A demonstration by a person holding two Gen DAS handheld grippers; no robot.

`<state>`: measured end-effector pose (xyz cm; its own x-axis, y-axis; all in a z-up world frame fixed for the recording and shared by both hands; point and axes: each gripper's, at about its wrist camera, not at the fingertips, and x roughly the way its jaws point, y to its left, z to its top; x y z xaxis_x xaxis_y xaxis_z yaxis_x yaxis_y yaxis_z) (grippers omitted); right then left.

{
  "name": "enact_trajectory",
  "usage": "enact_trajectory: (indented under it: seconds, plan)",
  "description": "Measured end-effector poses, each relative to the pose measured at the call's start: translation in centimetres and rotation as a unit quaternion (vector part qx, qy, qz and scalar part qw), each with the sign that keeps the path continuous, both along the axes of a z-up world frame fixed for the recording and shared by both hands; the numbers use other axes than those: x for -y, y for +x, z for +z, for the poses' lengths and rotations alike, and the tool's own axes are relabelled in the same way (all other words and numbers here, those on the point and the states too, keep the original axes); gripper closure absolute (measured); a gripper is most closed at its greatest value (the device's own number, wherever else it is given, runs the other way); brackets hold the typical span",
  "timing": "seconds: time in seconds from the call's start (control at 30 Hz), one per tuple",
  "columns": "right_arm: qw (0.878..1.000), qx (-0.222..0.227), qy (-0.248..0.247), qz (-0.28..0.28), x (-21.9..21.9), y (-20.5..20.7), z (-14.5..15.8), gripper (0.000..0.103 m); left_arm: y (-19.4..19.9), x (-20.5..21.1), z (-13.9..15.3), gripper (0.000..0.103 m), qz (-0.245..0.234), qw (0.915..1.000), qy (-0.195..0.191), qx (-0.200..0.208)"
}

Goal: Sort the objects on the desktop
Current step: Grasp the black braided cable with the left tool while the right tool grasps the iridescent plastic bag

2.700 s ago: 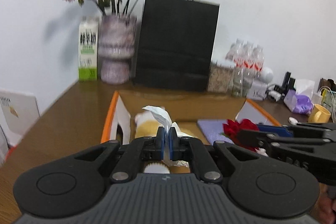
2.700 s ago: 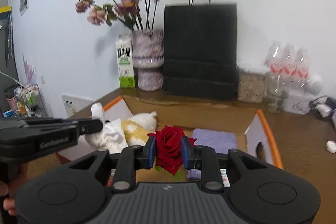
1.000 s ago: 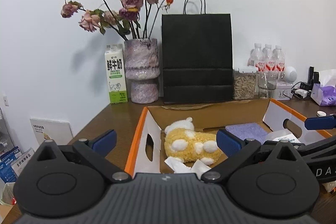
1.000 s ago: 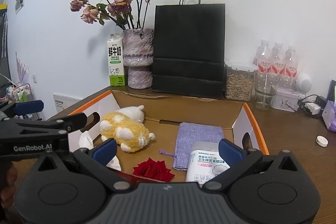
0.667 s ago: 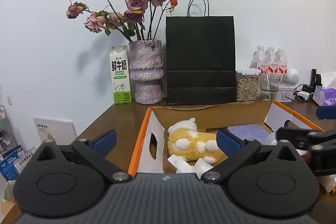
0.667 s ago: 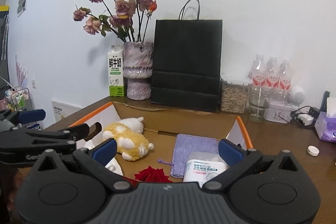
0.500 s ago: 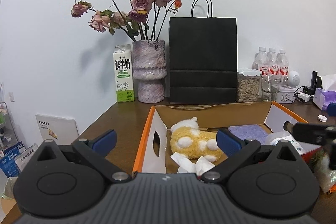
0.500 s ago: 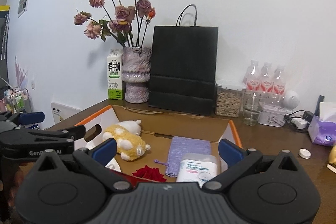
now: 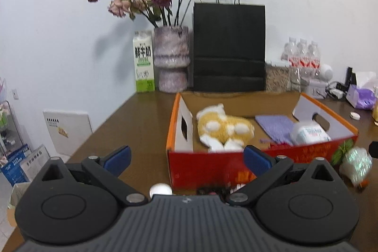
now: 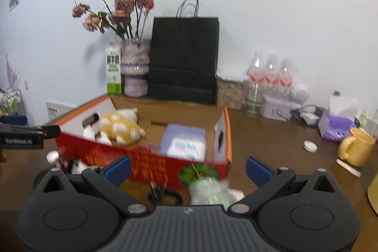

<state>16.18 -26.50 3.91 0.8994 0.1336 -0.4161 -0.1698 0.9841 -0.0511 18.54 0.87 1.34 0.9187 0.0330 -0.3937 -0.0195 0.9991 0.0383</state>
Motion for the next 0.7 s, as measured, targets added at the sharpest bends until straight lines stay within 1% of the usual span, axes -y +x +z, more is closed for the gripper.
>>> enact_trajectory:
  seconds: [0.13,0.33,0.53,0.7]
  plan:
    - [1.0,-0.022,-0.004,-0.011,1.2,-1.3,-1.6,0.0,-1.1,0.2,-1.0,0.0,-0.002,0.9999,0.007,-0.012]
    - [0.999,-0.045,0.0,-0.022,2.4,-2.8,-3.6,0.0,-2.6,0.3,-2.3,0.0,-0.016,0.9992,0.002,-0.036]
    - [0.998,-0.057,0.001,-0.026,3.0,-3.4,-4.7,0.0,-3.1,0.7,-3.7,0.0,-0.017,0.998,0.011,-0.06]
    - [0.998,-0.063,0.005,-0.024,3.1,-3.4,-5.2,0.0,-2.8,1.0,-4.4,0.0,-0.018,0.9966,0.018,-0.078]
